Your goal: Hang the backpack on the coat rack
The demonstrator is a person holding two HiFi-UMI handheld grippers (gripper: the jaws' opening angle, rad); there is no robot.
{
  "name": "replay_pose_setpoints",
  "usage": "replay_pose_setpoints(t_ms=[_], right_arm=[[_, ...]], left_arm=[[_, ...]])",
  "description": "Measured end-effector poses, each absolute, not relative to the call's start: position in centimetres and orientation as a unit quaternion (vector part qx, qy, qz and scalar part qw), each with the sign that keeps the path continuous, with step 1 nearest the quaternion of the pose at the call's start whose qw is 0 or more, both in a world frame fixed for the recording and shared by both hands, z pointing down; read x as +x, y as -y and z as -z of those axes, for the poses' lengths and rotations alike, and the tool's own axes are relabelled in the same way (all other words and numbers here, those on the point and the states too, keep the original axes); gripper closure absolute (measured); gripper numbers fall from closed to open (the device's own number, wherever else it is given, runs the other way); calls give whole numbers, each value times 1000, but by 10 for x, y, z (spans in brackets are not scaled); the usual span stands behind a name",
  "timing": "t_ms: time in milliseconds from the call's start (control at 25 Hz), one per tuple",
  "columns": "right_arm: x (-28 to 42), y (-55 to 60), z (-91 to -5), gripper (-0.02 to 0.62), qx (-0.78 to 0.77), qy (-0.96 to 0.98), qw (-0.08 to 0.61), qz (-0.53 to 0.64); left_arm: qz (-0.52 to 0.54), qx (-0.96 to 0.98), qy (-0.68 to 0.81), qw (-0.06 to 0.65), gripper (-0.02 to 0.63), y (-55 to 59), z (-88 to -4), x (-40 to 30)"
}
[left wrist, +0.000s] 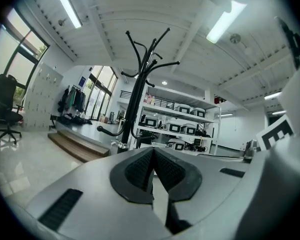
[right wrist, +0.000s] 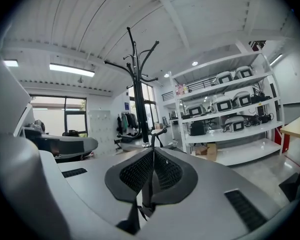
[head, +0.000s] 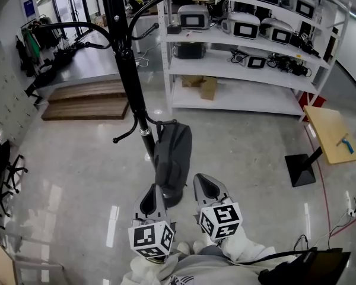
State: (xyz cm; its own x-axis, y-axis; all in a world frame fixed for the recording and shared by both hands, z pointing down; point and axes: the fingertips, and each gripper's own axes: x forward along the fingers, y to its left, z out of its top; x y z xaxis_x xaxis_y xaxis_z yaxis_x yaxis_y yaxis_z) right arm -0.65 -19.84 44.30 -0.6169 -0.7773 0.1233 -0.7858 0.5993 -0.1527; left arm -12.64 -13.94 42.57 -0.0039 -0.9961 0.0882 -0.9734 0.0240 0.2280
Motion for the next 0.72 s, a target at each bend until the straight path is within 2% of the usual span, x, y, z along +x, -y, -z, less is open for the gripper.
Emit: replay_pose_setpoints(t_ms=[720], right_arm=[[-9,194,-438,583,428,899,34,-88]], left_arm=[[54,698,708,98,604,141,-415,-121]])
